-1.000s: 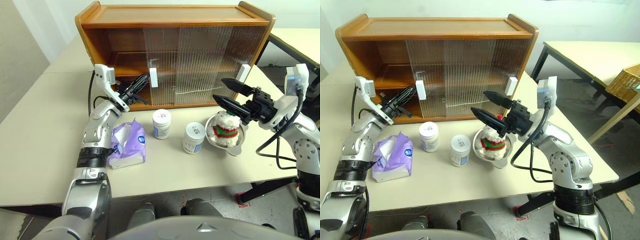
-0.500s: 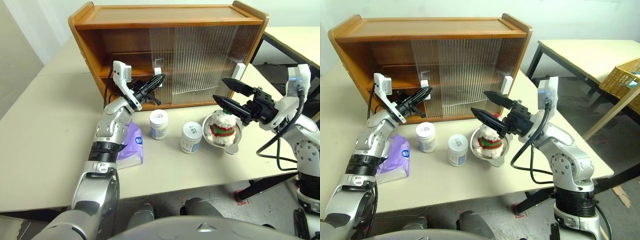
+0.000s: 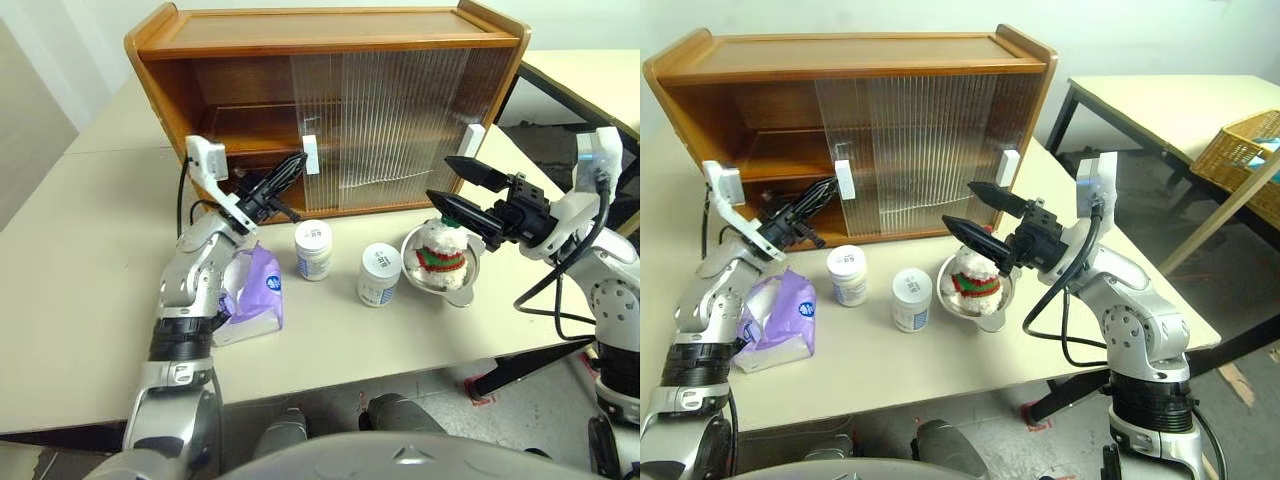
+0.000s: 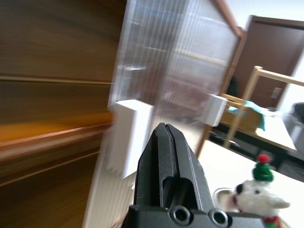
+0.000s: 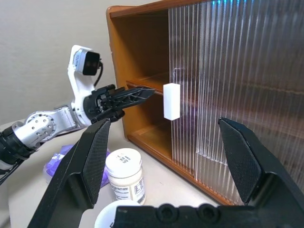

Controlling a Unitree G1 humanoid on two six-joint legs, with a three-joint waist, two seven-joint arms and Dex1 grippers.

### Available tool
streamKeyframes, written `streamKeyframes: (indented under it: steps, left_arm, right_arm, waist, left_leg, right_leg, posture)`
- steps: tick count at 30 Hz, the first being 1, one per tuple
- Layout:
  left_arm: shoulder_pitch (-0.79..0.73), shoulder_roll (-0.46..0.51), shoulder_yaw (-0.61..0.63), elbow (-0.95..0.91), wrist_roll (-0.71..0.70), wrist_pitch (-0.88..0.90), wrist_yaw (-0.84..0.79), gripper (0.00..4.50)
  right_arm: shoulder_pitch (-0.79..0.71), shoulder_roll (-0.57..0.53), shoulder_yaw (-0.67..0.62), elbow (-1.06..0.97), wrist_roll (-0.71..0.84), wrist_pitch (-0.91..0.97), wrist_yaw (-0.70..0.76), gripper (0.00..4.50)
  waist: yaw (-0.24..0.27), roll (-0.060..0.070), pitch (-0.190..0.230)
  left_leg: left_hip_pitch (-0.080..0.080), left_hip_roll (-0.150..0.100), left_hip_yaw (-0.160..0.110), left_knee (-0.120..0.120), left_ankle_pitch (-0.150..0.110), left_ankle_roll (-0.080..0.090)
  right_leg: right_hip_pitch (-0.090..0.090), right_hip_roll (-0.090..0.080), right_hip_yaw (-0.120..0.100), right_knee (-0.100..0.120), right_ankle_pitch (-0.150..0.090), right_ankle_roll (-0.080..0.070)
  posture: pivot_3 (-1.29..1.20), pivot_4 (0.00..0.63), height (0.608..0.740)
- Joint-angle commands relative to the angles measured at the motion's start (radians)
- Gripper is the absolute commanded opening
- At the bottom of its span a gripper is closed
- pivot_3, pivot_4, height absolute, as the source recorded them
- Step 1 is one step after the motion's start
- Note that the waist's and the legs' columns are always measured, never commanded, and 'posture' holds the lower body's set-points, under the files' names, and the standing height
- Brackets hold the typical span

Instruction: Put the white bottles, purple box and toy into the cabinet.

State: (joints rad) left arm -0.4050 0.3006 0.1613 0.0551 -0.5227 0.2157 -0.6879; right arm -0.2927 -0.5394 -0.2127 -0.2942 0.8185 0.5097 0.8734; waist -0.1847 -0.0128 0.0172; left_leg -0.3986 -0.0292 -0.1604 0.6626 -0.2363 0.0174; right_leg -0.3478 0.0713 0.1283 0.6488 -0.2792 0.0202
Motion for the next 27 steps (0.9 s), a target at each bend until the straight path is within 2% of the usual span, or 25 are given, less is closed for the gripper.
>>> streamKeyframes:
  steps: [1, 9, 17, 27]
  left_arm:
    - [-0.007, 0.000, 0.006, 0.013, 0.019, -0.003, 0.030, 0.02]
    - [-0.065, -0.049, -0.030, 0.078, 0.058, -0.027, 0.065, 0.02]
    - [-0.116, -0.079, -0.059, 0.203, 0.102, -0.071, 0.055, 0.02]
    - [-0.047, -0.049, -0.009, 0.097, 0.036, -0.052, 0.024, 0.02]
  right_arm:
    - [-0.013, -0.007, 0.013, 0.009, -0.003, 0.005, 0.009, 4.50]
    - [-0.013, -0.015, 0.007, 0.003, 0.000, 0.010, 0.013, 4.50]
    - [0.006, -0.022, -0.006, -0.025, 0.009, 0.016, -0.004, 4.50]
    - [0.002, -0.030, -0.006, -0.011, 0.010, 0.011, -0.004, 4.50]
  waist:
    - [0.007, 0.000, 0.000]
    - [0.015, 0.000, 0.000]
    - [0.009, 0.000, 0.000]
    - [-0.011, 0.000, 0.000]
  left_leg:
    - [0.000, 0.000, 0.000, 0.000, 0.000, 0.001]
    - [0.000, 0.000, 0.000, 0.002, 0.001, 0.001]
    - [0.000, 0.001, 0.001, 0.001, 0.001, 0.002]
    - [0.000, -0.001, 0.001, 0.001, 0.001, 0.002]
  right_leg:
    - [0.000, 0.000, 0.000, 0.000, -0.001, -0.001]
    - [0.000, -0.004, 0.001, 0.000, 0.000, -0.007]
    - [0.000, -0.002, 0.001, 0.000, 0.003, -0.001]
    - [0.000, 0.000, 0.001, 0.000, 0.002, -0.001]
  posture:
    - [-0.24, 0.000, 0.740]
    - [-0.25, 0.000, 0.740]
    - [-0.28, 0.000, 0.740]
    - [-0.27, 0.000, 0.740]
